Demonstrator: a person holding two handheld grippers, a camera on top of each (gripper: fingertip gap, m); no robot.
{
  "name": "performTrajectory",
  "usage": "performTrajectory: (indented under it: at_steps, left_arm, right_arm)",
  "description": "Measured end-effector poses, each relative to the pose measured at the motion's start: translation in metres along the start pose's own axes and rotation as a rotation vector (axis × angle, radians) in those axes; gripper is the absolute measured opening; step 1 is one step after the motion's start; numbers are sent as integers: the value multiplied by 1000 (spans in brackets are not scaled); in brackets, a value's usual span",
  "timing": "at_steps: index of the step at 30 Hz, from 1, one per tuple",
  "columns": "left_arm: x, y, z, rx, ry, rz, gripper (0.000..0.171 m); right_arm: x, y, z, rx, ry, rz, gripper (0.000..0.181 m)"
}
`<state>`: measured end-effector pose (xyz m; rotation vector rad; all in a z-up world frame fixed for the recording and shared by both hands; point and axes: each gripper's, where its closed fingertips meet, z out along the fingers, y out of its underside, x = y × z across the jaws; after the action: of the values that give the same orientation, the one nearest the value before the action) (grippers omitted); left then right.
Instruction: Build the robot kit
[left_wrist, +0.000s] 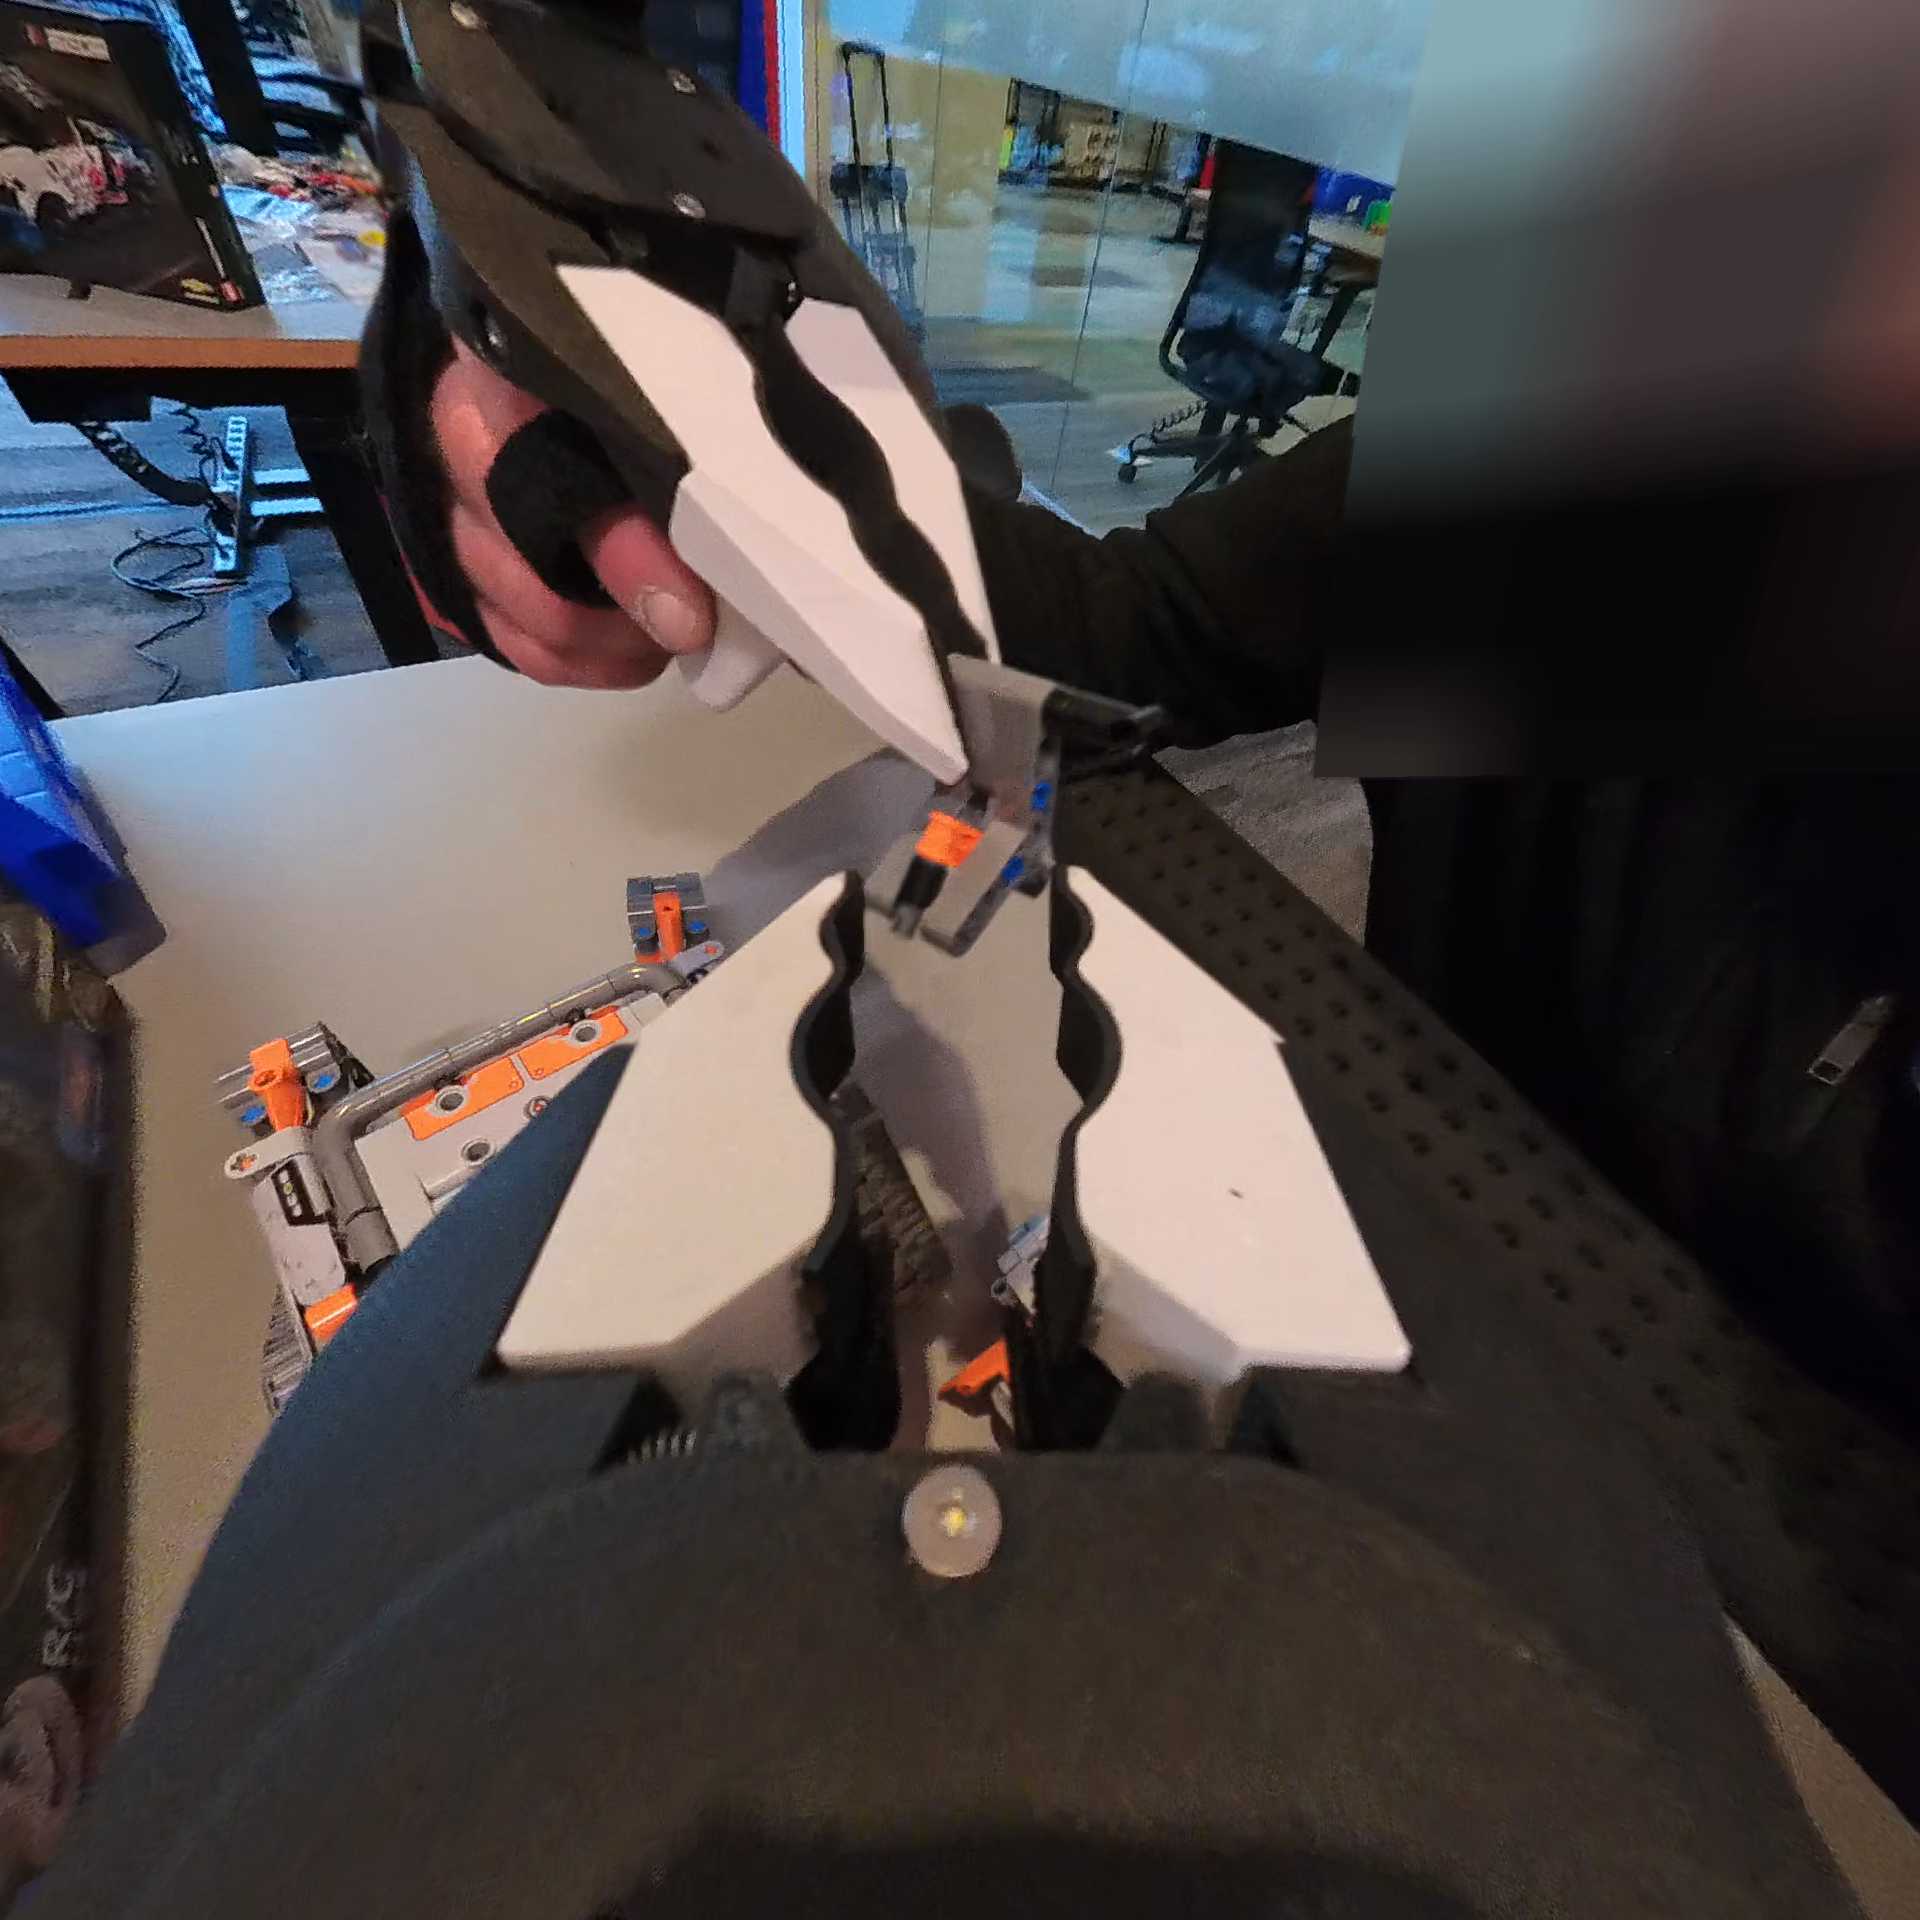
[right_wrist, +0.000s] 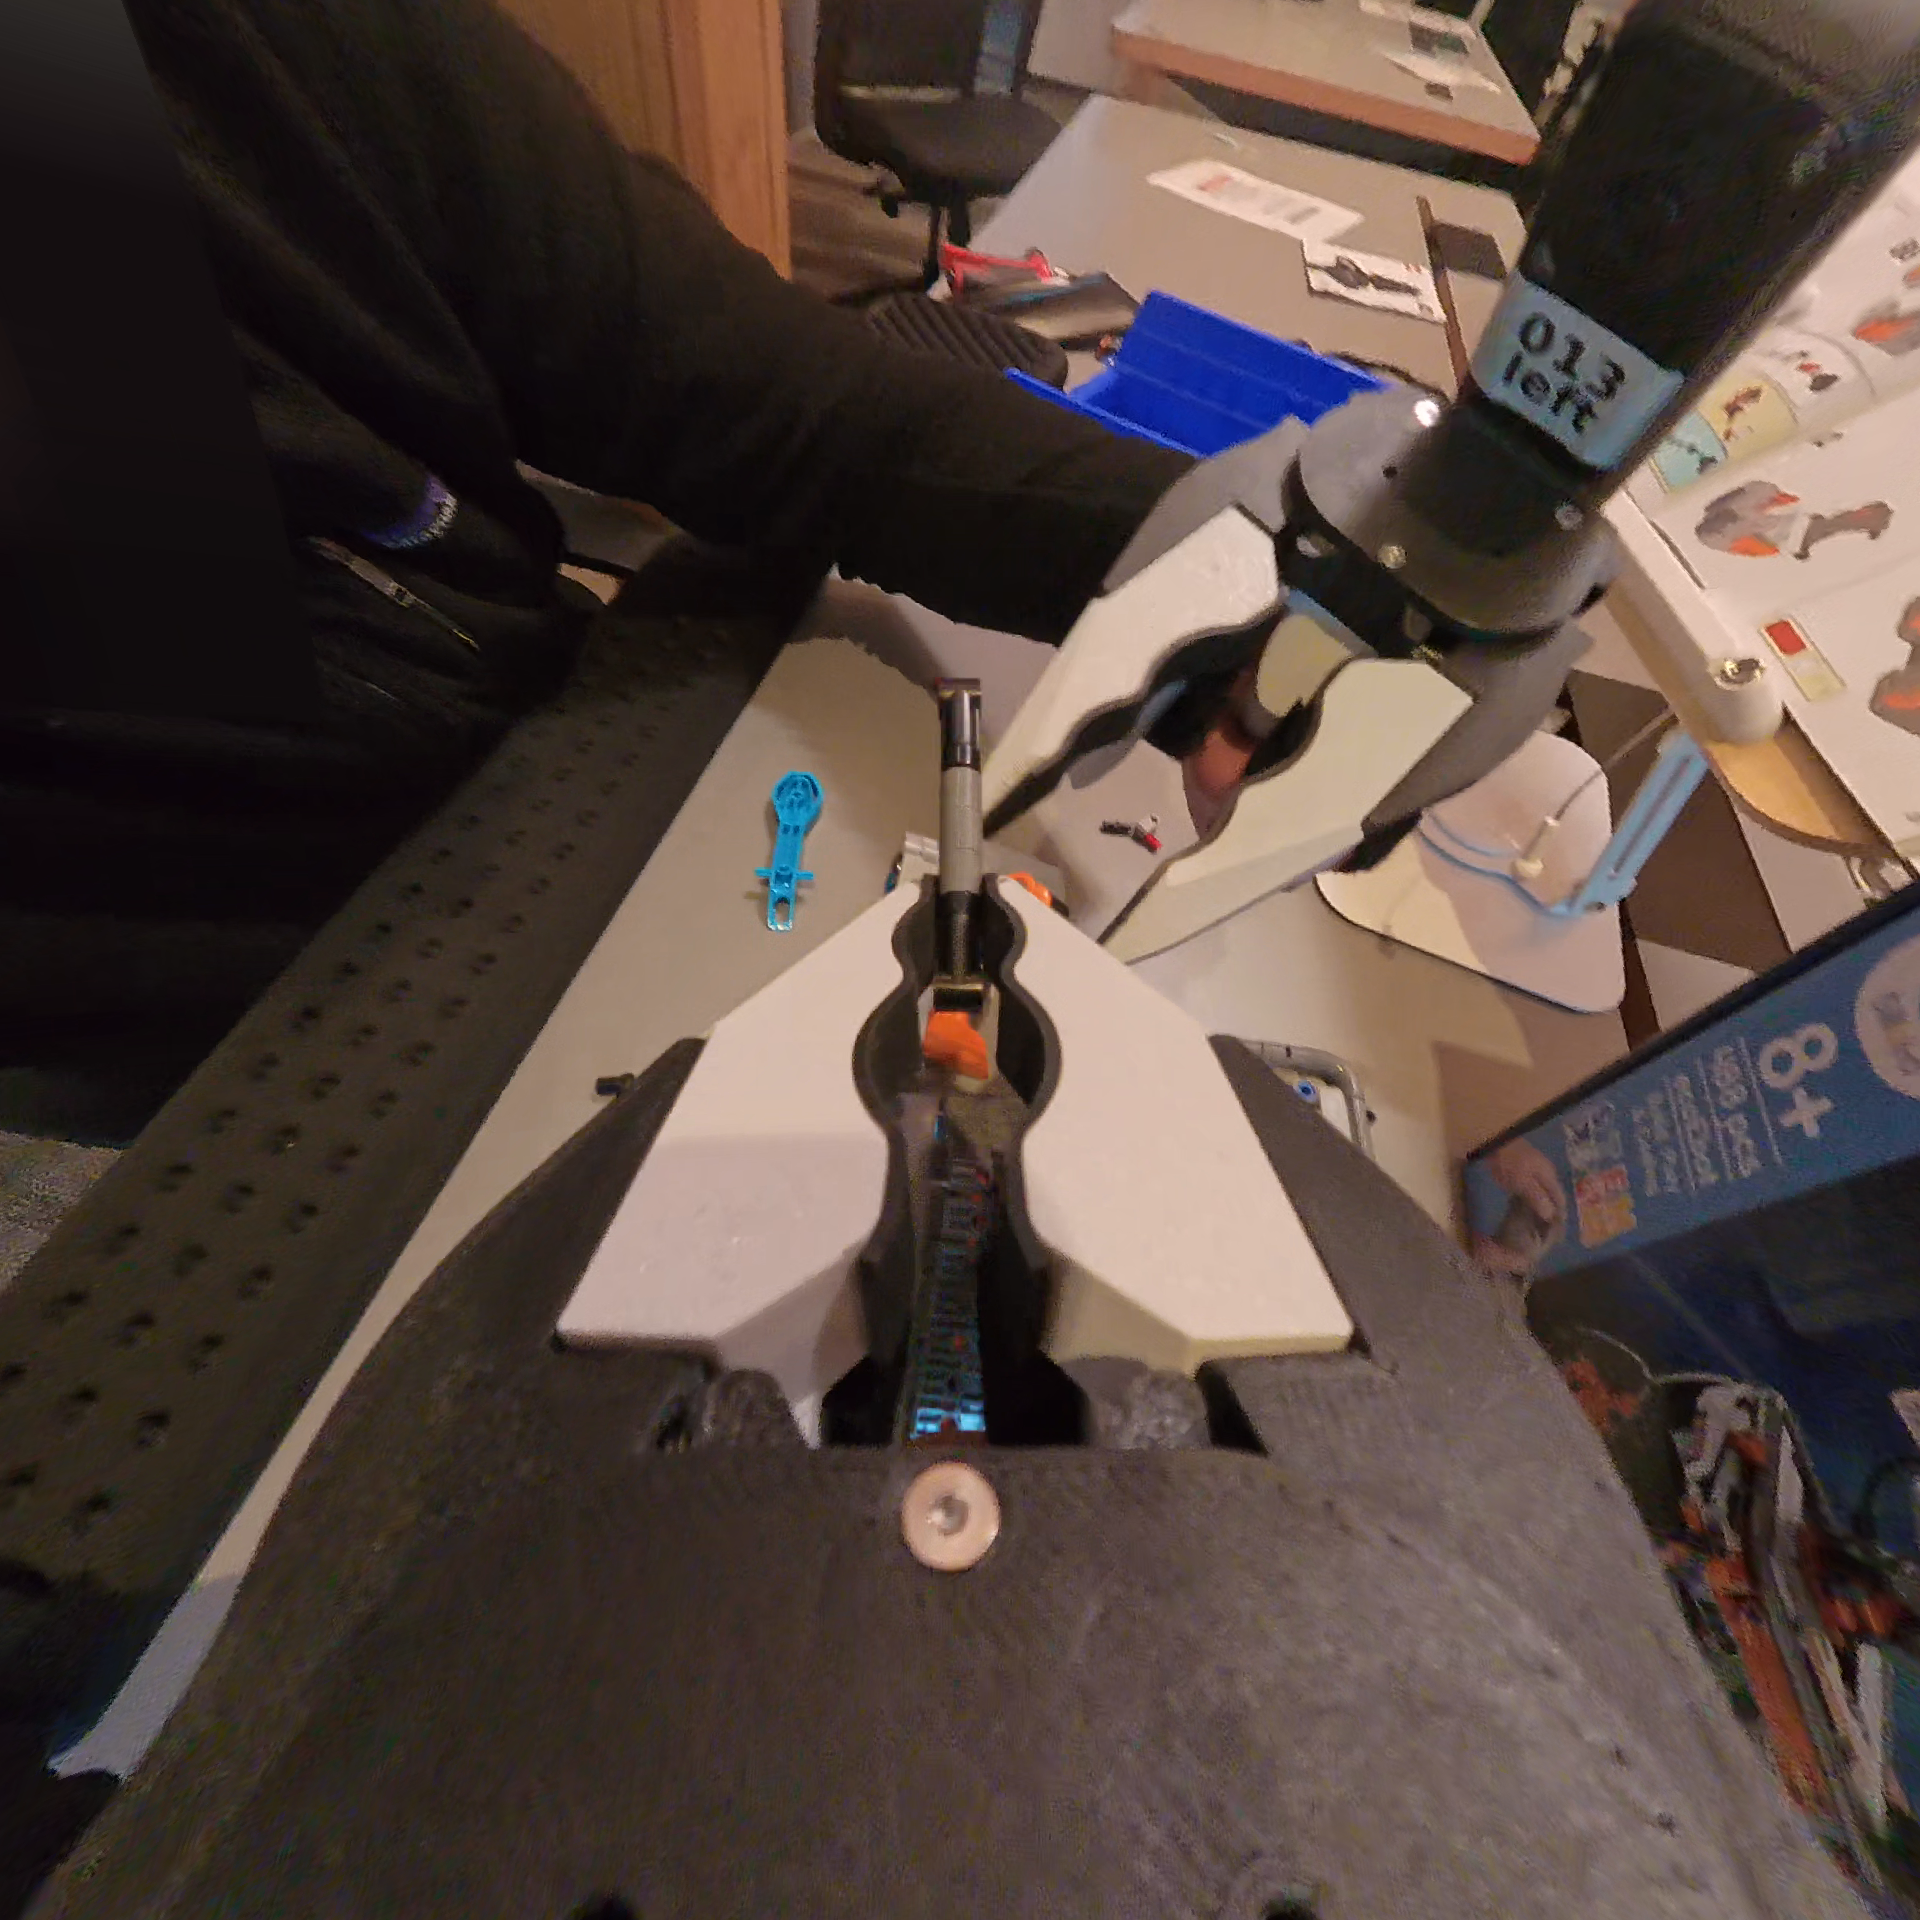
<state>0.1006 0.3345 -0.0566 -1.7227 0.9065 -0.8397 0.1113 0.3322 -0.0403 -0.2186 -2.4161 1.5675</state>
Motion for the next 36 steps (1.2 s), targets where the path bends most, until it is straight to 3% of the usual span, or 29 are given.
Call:
performTrajectory:
  at_steps: [7,13,18,25,29,36]
  left_arm:
    - [14,5,11,9,111,-13,24]
    - [25,-2,11,78,200,-53,31]
    - [24,-5,16,108,204,-79,37]
    - [37,-2,27,84,241,-49,26]
    - [31,-7,22,115,168,-25,26]
    - [-16,-2,-8,50,-245,-21,26]
  right_arm:
    - [-12,-8,-3,65,-78,-9,6]
    - [-23,-11,-4,81,-126,-26,6]
    - [-29,-11,-1,68,-152,-41,6]
    - [-35,-12,2,59,-175,-58,6]
    - [-24,-16,-1,69,-102,-49,9]
    - [31,-4,-20,28,173,63,27]
